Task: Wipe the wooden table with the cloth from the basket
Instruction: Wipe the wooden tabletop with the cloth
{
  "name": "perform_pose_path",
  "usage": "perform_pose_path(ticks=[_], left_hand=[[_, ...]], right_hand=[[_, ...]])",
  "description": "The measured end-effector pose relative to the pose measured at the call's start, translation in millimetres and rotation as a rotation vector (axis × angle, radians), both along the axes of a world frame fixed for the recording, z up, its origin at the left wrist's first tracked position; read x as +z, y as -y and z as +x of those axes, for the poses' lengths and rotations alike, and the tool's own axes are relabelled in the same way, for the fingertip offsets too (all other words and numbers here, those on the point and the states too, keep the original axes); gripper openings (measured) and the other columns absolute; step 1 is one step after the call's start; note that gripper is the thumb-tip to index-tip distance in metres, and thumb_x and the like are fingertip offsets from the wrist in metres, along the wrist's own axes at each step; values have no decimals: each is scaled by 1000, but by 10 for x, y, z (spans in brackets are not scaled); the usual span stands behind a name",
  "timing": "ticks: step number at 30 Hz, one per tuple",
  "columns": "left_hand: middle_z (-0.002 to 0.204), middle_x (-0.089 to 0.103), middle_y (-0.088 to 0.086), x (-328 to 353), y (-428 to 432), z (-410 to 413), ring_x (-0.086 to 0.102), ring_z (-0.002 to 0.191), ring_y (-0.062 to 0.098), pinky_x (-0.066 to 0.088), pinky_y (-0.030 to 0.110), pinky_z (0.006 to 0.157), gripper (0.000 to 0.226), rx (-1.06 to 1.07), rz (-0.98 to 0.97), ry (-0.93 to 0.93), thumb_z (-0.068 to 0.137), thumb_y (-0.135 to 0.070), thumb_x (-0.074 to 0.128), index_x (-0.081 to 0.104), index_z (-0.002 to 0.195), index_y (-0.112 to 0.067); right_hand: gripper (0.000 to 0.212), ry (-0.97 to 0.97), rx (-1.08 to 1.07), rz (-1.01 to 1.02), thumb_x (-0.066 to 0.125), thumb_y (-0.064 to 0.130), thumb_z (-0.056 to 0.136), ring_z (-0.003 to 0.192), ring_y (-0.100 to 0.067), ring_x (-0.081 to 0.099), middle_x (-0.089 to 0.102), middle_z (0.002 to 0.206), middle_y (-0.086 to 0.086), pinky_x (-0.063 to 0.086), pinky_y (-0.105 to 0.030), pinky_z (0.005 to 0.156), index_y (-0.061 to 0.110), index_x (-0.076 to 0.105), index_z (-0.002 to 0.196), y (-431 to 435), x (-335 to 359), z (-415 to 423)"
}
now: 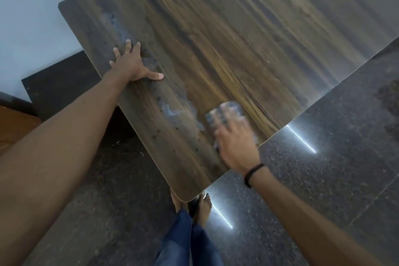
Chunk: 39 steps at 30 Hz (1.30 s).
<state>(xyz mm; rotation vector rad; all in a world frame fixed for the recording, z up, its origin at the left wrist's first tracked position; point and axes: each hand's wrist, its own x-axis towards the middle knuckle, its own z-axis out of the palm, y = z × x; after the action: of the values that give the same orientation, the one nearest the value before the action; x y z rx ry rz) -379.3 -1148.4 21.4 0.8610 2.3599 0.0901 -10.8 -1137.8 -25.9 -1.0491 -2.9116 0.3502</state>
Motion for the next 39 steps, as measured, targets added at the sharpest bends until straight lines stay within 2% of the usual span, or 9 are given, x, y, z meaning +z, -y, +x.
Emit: perform_pose_path(ticks=[3,7,12,16,20,25,29,33,39], left_hand=[[165,-18,2,-5,-5,4,-14,149,41,5,67,116,135,-13,-6,-9,63,-67,79,-5,159,-24],[165,-18,1,11,-23,9,-14,150,41,6,67,116,136,-5,-12,-4,62,-67,80,-5,159,-25],[165,-19,0,-20,-9,2,-15,150,41,4,66,117,137,3,-9,-16,61,-68,80,-6,159,-25],[165,-19,1,-2,-22,-7,-15,149,42,4,67,116,138,-6,7,8,60,-68,80,-6,159,-24],[165,-19,1,1,11,17,-15,149,41,3,65,117,137,-1,8,1,62,-69,80,-6,159,-24],[165,-19,1,34,-1,21,-16,149,41,2,64,117,136,1,11,12,63,-67,80,-6,159,-23],[165,-18,1,0,19,23,-14,149,42,4,64,117,137,-17,15,-5,62,-71,78,-5,159,-23],[167,-10,5,34,0,-147,-12,149,43,7,65,118,134,2,99,38,60,-71,78,4,160,-22],[165,-18,6,137,76,-715,-19,148,40,-1,62,118,135,37,13,-45,62,-58,85,-3,160,-25]], right_hand=[[57,17,620,9,41,33,104,154,-23,14,13,167,2,16,-49,124,34,21,158,124,9,103],[55,8,57,-40,37,29,103,153,-27,16,19,166,-4,26,-56,119,29,26,157,-323,103,-217],[56,49,713,6,31,36,104,154,-18,6,8,168,5,11,-48,124,37,16,159,-252,31,-116],[55,34,170,-47,36,28,104,153,-24,13,16,167,-2,20,-56,122,31,24,158,-429,103,-362],[54,52,749,-18,30,32,106,154,-18,10,10,168,4,10,-45,124,35,18,159,-215,55,-134],[57,39,244,-94,28,33,102,154,-24,13,15,167,0,20,-57,121,30,23,158,-291,118,-506],[55,40,641,-53,32,33,105,154,-20,10,10,167,5,10,-49,124,36,18,158,-351,77,-440],[53,38,195,-85,34,31,106,154,-25,13,14,167,1,20,-57,121,32,23,158,-615,134,-833],[53,20,521,16,33,30,105,153,-24,17,15,167,1,20,-53,122,32,25,158,-800,53,-981]])
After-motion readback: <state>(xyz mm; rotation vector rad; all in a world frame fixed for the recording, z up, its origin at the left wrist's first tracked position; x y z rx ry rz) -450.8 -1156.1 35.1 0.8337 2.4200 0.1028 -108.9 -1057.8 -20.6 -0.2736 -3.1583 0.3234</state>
